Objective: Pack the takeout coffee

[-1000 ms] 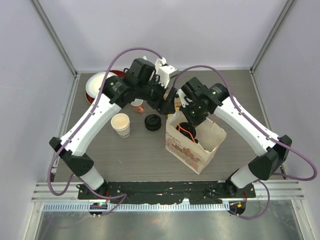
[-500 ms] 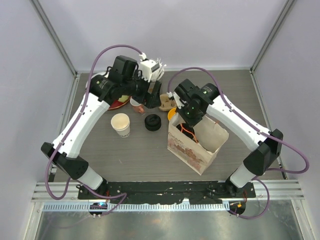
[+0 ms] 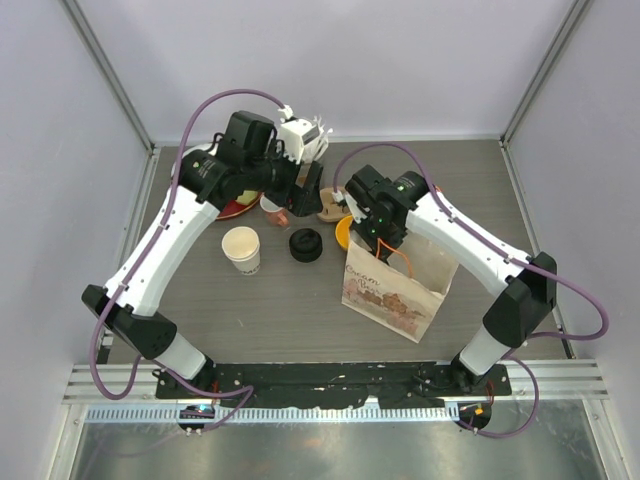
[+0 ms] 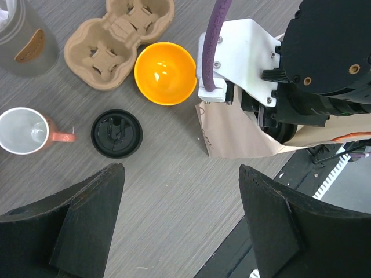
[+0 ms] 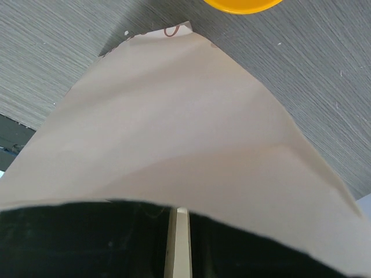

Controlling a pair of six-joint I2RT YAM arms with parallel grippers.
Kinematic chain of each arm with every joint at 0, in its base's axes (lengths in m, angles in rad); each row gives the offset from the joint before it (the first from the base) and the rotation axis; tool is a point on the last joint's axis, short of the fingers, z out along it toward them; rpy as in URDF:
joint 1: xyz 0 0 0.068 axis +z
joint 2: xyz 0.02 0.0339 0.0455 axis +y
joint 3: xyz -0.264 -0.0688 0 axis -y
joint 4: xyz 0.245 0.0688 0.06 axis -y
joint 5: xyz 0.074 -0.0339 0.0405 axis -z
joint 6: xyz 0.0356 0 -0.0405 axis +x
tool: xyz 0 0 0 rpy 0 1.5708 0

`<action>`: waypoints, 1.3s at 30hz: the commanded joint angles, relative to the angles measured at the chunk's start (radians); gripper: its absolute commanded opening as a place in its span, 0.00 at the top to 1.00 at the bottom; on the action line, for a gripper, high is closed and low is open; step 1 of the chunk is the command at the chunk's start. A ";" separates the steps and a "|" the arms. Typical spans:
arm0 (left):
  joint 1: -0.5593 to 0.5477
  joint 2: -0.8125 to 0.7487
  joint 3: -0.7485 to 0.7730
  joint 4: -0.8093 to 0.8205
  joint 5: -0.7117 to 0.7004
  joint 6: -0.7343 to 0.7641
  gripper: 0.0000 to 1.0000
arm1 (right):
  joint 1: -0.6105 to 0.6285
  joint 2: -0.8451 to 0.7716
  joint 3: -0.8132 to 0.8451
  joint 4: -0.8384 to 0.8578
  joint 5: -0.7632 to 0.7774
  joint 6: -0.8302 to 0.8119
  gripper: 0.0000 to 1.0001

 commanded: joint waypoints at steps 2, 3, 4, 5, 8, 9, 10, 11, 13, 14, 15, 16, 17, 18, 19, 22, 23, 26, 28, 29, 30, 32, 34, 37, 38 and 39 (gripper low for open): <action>-0.001 -0.015 -0.001 0.045 0.024 0.021 0.16 | 0.013 -0.016 0.020 0.007 0.001 0.009 0.86; -0.001 -0.013 0.000 0.045 0.025 0.021 0.16 | 0.015 -0.019 0.029 0.006 -0.004 0.009 0.83; -0.001 -0.015 0.000 0.045 0.027 0.021 0.16 | 0.018 -0.020 0.033 0.005 -0.007 0.009 0.77; -0.002 -0.013 -0.001 0.046 0.027 0.019 0.16 | 0.019 -0.025 0.038 0.000 -0.010 0.010 0.72; -0.001 -0.012 0.000 0.045 0.031 0.021 0.16 | 0.025 -0.045 0.049 -0.004 -0.011 0.012 0.59; -0.001 -0.012 0.003 0.043 0.033 0.019 0.16 | 0.027 -0.054 0.050 -0.003 -0.010 0.015 0.57; -0.001 -0.010 0.002 0.043 0.033 0.021 0.16 | 0.028 -0.060 0.056 -0.006 -0.010 0.015 0.54; -0.001 -0.010 0.002 0.043 0.034 0.021 0.16 | 0.030 -0.065 0.067 -0.009 -0.010 0.015 0.53; -0.001 -0.010 0.003 0.043 0.036 0.017 0.16 | 0.030 -0.079 0.079 -0.013 -0.010 0.018 0.51; -0.002 -0.010 0.002 0.045 0.036 0.017 0.16 | 0.032 -0.085 0.092 -0.015 -0.010 0.018 0.51; -0.001 -0.010 0.002 0.043 0.036 0.017 0.16 | 0.030 -0.089 0.098 -0.018 -0.011 0.019 0.50; -0.001 -0.010 0.002 0.043 0.038 0.017 0.16 | 0.032 -0.100 0.110 -0.024 -0.010 0.019 0.50; -0.002 -0.010 0.002 0.045 0.038 0.017 0.16 | 0.032 -0.106 0.115 -0.027 -0.013 0.019 0.50; -0.003 -0.010 0.002 0.043 0.038 0.017 0.16 | 0.032 -0.111 0.122 -0.029 -0.010 0.019 0.50; -0.001 -0.008 0.003 0.043 0.038 0.017 0.16 | 0.032 -0.121 0.130 -0.035 -0.010 0.018 0.49; -0.001 -0.008 0.002 0.043 0.041 0.019 0.16 | 0.033 -0.141 0.174 -0.038 -0.011 0.015 0.47; -0.001 -0.007 0.002 0.043 0.041 0.018 0.16 | 0.033 -0.148 0.187 -0.041 -0.010 0.015 0.46; -0.001 -0.005 0.006 0.043 0.039 0.021 0.16 | 0.032 -0.163 0.234 -0.047 -0.005 0.010 0.44; -0.001 -0.004 0.009 0.043 0.033 0.027 0.16 | 0.032 -0.174 0.268 -0.049 -0.002 0.005 0.43; -0.001 -0.004 0.011 0.045 0.021 0.039 0.16 | 0.033 -0.184 0.279 -0.049 -0.001 0.001 0.43; -0.001 -0.004 0.012 0.046 0.007 0.042 0.16 | 0.032 -0.192 0.290 -0.047 0.002 -0.002 0.43; 0.002 -0.001 0.014 0.072 -0.042 0.051 0.16 | 0.033 -0.207 0.313 -0.032 0.012 -0.007 0.43; 0.017 0.008 0.017 0.098 -0.074 0.060 0.18 | 0.032 -0.240 0.323 0.002 0.024 -0.014 0.43; 0.060 0.067 0.048 0.152 -0.134 0.088 0.24 | 0.033 -0.298 0.313 0.077 0.053 -0.028 0.43; 0.076 0.088 0.064 0.166 -0.142 0.088 0.25 | 0.032 -0.315 0.305 0.101 0.058 -0.031 0.43; 0.108 0.119 0.086 0.167 -0.156 0.076 0.29 | 0.033 -0.332 0.293 0.158 0.052 -0.040 0.43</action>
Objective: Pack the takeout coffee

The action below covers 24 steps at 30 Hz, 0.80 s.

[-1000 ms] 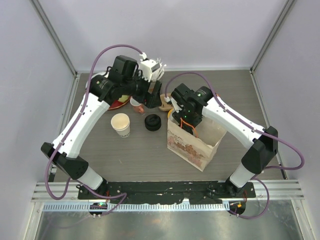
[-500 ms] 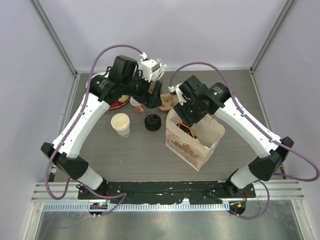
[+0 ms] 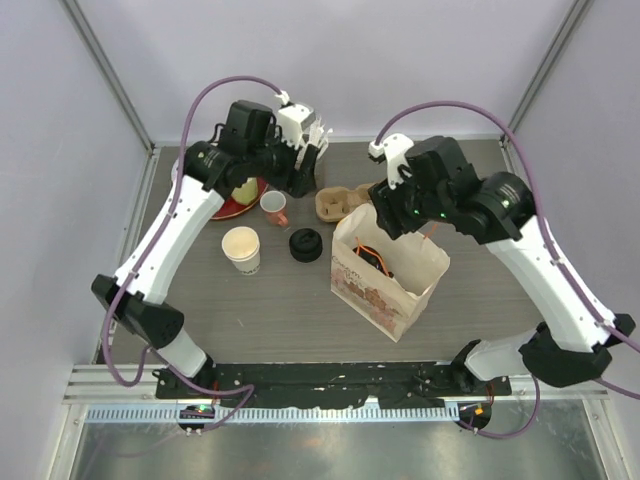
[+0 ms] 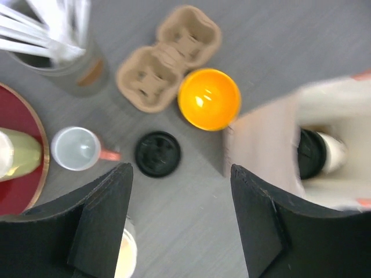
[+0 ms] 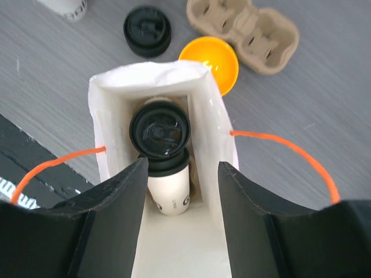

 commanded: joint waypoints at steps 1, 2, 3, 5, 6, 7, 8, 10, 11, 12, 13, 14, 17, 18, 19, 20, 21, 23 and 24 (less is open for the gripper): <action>0.094 0.151 0.128 0.099 -0.094 0.019 0.32 | 0.007 -0.128 -0.013 0.185 0.023 -0.036 0.43; 0.106 0.192 0.160 0.096 -0.104 0.019 0.35 | 0.005 -0.147 -0.028 0.216 0.012 -0.041 0.43; 0.123 0.225 0.191 0.101 -0.116 -0.010 0.40 | 0.007 -0.168 -0.045 0.274 -0.019 -0.047 0.43; 0.125 0.308 0.256 0.133 -0.176 -0.006 0.43 | 0.007 -0.225 -0.096 0.328 -0.043 -0.064 0.43; 0.125 0.327 0.265 0.181 -0.176 0.008 0.44 | 0.007 -0.240 -0.112 0.364 -0.053 -0.073 0.43; 0.126 0.347 0.269 0.215 -0.157 0.060 0.44 | 0.007 -0.254 -0.143 0.380 -0.069 -0.091 0.42; 0.125 0.374 0.269 0.248 -0.160 0.077 0.44 | 0.007 -0.276 -0.155 0.389 -0.077 -0.099 0.42; 0.128 0.410 0.282 0.321 -0.192 0.106 0.46 | 0.005 -0.290 -0.174 0.401 -0.077 -0.110 0.42; 0.130 0.445 0.289 0.334 -0.210 0.137 0.48 | 0.005 -0.297 -0.177 0.401 -0.077 -0.115 0.42; 0.142 0.462 0.309 0.343 -0.213 0.146 0.49 | 0.005 -0.300 -0.179 0.398 -0.077 -0.116 0.42; 0.146 0.476 0.320 0.351 -0.210 0.148 0.49 | 0.005 -0.303 -0.183 0.397 -0.111 -0.121 0.42; 0.153 0.494 0.331 0.349 -0.195 0.146 0.50 | 0.005 -0.305 -0.185 0.395 -0.112 -0.128 0.42; 0.166 0.526 0.340 0.358 -0.183 0.146 0.52 | 0.007 -0.307 -0.189 0.395 -0.109 -0.139 0.42; 0.166 0.534 0.326 0.367 -0.181 0.149 0.52 | 0.007 -0.307 -0.192 0.394 -0.109 -0.145 0.42; 0.166 0.540 0.323 0.378 -0.179 0.151 0.52 | 0.007 -0.305 -0.194 0.394 -0.109 -0.148 0.42; 0.166 0.548 0.325 0.387 -0.181 0.155 0.52 | 0.007 -0.305 -0.194 0.394 -0.109 -0.151 0.42; 0.166 0.566 0.335 0.390 -0.183 0.158 0.52 | 0.005 -0.304 -0.194 0.394 -0.109 -0.154 0.42; 0.166 0.586 0.349 0.389 -0.187 0.165 0.53 | 0.007 -0.302 -0.192 0.392 -0.114 -0.156 0.41; 0.166 0.591 0.361 0.387 -0.187 0.171 0.55 | 0.005 -0.300 -0.191 0.389 -0.120 -0.156 0.41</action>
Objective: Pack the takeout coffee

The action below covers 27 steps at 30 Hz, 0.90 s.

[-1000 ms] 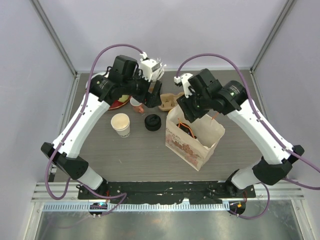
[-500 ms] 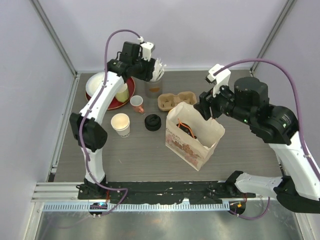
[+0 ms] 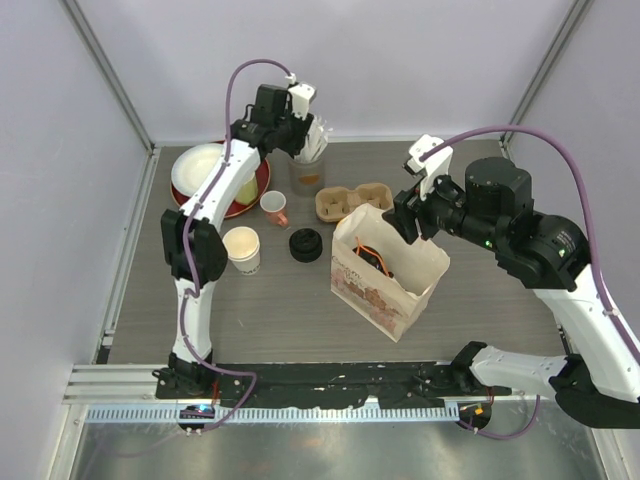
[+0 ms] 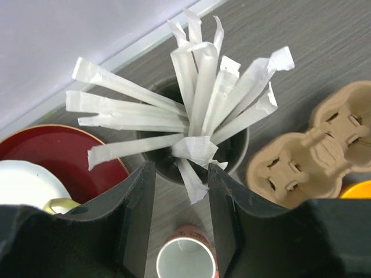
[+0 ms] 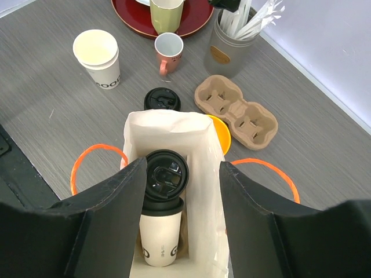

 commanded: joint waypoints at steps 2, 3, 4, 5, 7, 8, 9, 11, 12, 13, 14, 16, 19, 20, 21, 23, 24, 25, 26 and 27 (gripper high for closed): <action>0.005 0.034 0.069 0.061 -0.003 0.034 0.58 | 0.005 0.001 0.011 0.048 -0.024 -0.022 0.42; 0.004 0.034 0.068 0.051 0.003 0.032 0.60 | 0.005 0.001 0.012 0.043 -0.024 -0.022 0.41; 0.003 0.022 0.065 0.044 0.021 0.035 0.61 | 0.005 0.002 0.008 0.040 -0.023 -0.023 0.41; 0.005 0.014 0.059 0.041 0.032 0.037 0.62 | 0.007 0.002 0.006 0.039 -0.021 -0.025 0.41; 0.005 -0.003 0.033 0.031 0.069 0.041 0.69 | 0.005 0.002 -0.001 0.036 -0.019 -0.023 0.41; 0.004 -0.020 0.022 0.031 0.075 0.045 0.79 | 0.005 0.006 -0.003 0.036 -0.019 -0.023 0.41; 0.003 -0.029 0.004 0.032 0.076 0.046 0.84 | 0.007 0.007 -0.003 0.032 -0.021 -0.022 0.41; 0.003 -0.044 -0.009 0.035 0.063 0.043 0.94 | 0.007 0.009 -0.004 0.032 -0.024 -0.022 0.41; 0.003 -0.049 -0.006 0.029 0.061 0.043 0.94 | 0.005 0.009 -0.003 0.032 -0.023 -0.022 0.41; 0.003 -0.052 -0.003 0.011 0.058 0.043 0.94 | 0.007 0.009 -0.003 0.031 -0.026 -0.022 0.41; 0.003 -0.055 0.000 0.003 0.058 0.041 0.93 | 0.005 0.009 -0.003 0.029 -0.027 -0.022 0.41; 0.004 -0.064 0.002 -0.009 0.057 0.045 0.93 | 0.007 0.010 -0.004 0.028 -0.030 -0.020 0.41; 0.005 -0.084 0.000 -0.017 0.038 0.045 1.00 | 0.007 0.013 -0.004 0.025 -0.033 -0.019 0.41; 0.004 -0.087 0.003 -0.022 0.029 0.045 1.00 | 0.007 0.015 -0.004 0.026 -0.035 -0.017 0.41; 0.003 -0.098 0.011 -0.026 0.018 0.045 1.00 | 0.007 0.015 -0.001 0.023 -0.035 -0.016 0.41; 0.005 -0.107 0.040 -0.055 0.017 0.041 1.00 | 0.007 0.016 0.002 0.023 -0.038 -0.013 0.41; 0.004 -0.113 0.052 -0.064 0.012 0.041 1.00 | 0.007 0.016 0.005 0.022 -0.038 -0.010 0.41; 0.003 -0.127 0.062 -0.072 0.009 0.040 1.00 | 0.007 0.016 0.005 0.022 -0.039 -0.010 0.41; 0.005 -0.138 0.077 -0.080 0.009 0.037 1.00 | 0.007 0.016 0.005 0.025 -0.039 -0.008 0.41; 0.004 -0.149 0.082 -0.098 0.012 0.032 1.00 | 0.007 0.016 0.009 0.025 -0.039 -0.008 0.41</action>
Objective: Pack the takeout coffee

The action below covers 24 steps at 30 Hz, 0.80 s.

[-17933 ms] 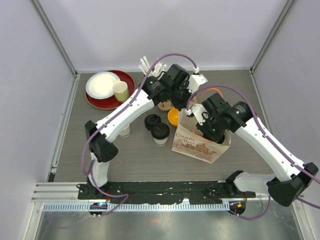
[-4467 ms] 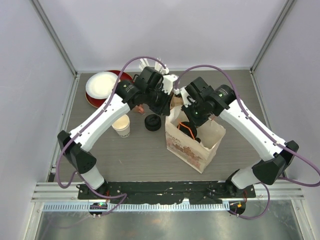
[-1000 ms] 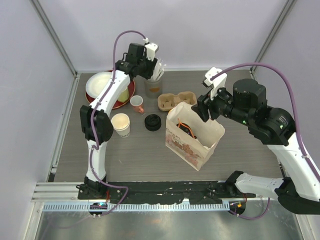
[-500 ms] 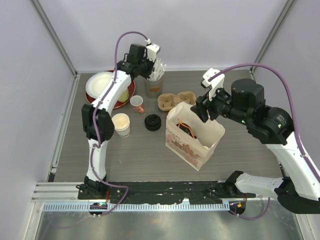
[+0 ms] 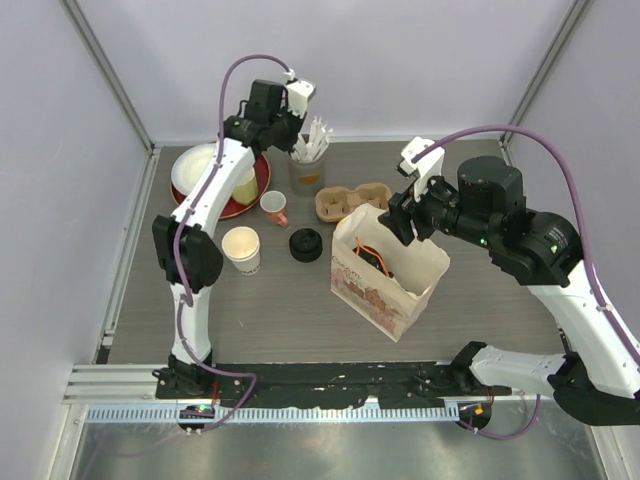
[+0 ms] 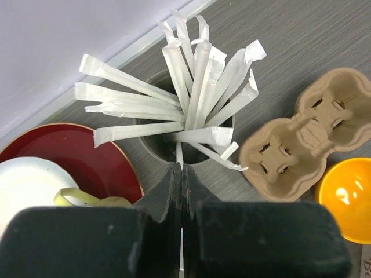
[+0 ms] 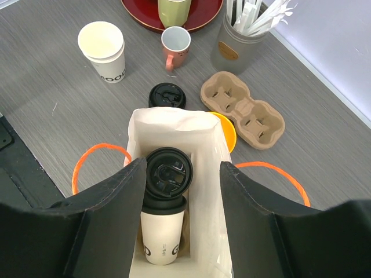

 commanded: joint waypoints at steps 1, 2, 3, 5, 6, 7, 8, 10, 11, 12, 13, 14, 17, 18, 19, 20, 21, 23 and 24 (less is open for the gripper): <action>0.003 -0.128 0.079 -0.052 -0.010 -0.013 1.00 | 0.005 -0.002 0.016 0.031 -0.011 0.011 0.41; 0.001 -0.142 0.096 -0.063 -0.004 -0.015 1.00 | 0.005 -0.002 0.019 0.036 -0.010 0.012 0.41; 0.003 -0.154 0.105 -0.095 0.002 -0.026 1.00 | 0.005 -0.004 0.020 0.037 -0.010 0.014 0.41; 0.001 -0.200 0.131 -0.131 0.031 -0.047 1.00 | 0.007 -0.007 0.020 0.057 -0.008 0.021 0.41; 0.003 -0.217 0.137 -0.160 0.043 -0.058 1.00 | 0.005 -0.009 0.027 0.065 -0.008 0.023 0.41; 0.001 -0.240 0.142 -0.174 0.074 -0.073 1.00 | 0.007 -0.009 0.030 0.073 -0.010 0.028 0.41; 0.003 -0.277 0.153 -0.186 0.085 -0.081 1.00 | 0.005 -0.004 0.033 0.086 -0.010 0.029 0.41; 0.001 -0.318 0.163 -0.227 0.115 -0.099 1.00 | 0.007 0.007 0.051 0.102 -0.013 0.035 0.41; 0.001 -0.355 0.177 -0.241 0.124 -0.102 1.00 | 0.007 0.017 0.057 0.123 -0.013 0.040 0.42; 0.001 -0.374 0.183 -0.256 0.134 -0.109 1.00 | 0.007 0.025 0.071 0.135 -0.013 0.043 0.42; 0.003 -0.390 0.188 -0.279 0.141 -0.113 1.00 | 0.005 0.033 0.076 0.152 -0.013 0.043 0.42; 0.001 -0.424 0.197 -0.295 0.167 -0.127 1.00 | 0.007 0.042 0.082 0.190 -0.013 0.044 0.42; 0.001 -0.473 0.197 -0.338 0.221 -0.148 1.00 | 0.007 0.097 0.114 0.290 -0.040 0.044 0.41; 0.001 -0.504 0.194 -0.349 0.259 -0.156 1.00 | 0.011 0.132 0.137 0.316 -0.049 0.044 0.41; 0.001 -0.518 0.191 -0.359 0.276 -0.185 1.00 | 0.021 0.157 0.149 0.342 -0.054 0.041 0.40; 0.000 -0.532 0.174 -0.373 0.293 -0.196 1.00 | 0.030 0.175 0.160 0.390 -0.056 0.035 0.39; -0.002 -0.548 0.160 -0.376 0.325 -0.217 1.00 | 0.062 0.195 0.183 0.408 -0.060 0.005 0.38; -0.002 -0.587 0.124 -0.381 0.350 -0.228 1.00 | 0.105 0.267 0.214 0.427 -0.053 -0.038 0.36; -0.002 -0.595 0.114 -0.391 0.359 -0.234 1.00 | 0.134 0.298 0.259 0.419 -0.042 -0.066 0.35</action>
